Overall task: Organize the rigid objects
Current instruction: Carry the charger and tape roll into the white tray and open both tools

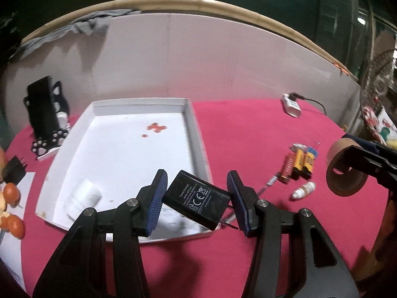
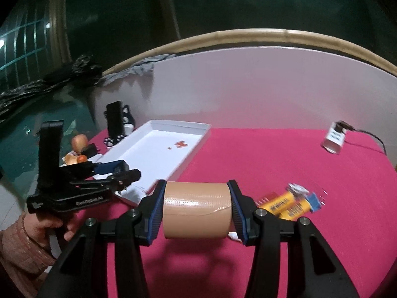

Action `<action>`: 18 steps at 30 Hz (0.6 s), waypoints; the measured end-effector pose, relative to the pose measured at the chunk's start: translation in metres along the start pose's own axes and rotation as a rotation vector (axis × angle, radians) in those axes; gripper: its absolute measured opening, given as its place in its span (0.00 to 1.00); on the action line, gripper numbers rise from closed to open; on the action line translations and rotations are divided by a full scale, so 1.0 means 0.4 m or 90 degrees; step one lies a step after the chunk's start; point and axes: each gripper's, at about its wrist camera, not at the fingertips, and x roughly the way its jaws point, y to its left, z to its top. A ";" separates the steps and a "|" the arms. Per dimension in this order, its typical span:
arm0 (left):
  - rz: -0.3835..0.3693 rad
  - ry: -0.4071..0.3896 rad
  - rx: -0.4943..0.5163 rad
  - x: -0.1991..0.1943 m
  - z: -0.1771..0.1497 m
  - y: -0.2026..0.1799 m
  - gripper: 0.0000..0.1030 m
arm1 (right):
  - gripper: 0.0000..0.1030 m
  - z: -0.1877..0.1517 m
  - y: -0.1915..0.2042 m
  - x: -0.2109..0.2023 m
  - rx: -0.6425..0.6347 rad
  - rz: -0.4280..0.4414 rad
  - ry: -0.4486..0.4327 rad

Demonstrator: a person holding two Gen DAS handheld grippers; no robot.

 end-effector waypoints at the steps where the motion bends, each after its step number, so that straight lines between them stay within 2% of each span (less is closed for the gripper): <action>1: 0.009 -0.001 -0.008 0.000 0.001 0.018 0.48 | 0.47 0.006 0.009 0.010 -0.003 0.005 0.002; 5: 0.046 0.001 -0.040 0.006 0.003 0.095 0.48 | 0.47 0.034 0.049 0.065 -0.016 0.034 0.019; 11: 0.073 0.011 -0.117 0.027 0.028 0.239 0.48 | 0.47 0.069 0.105 0.163 -0.028 0.064 0.053; 18: 0.086 0.046 -0.158 0.103 0.040 0.308 0.48 | 0.47 0.074 0.168 0.326 -0.037 0.055 0.104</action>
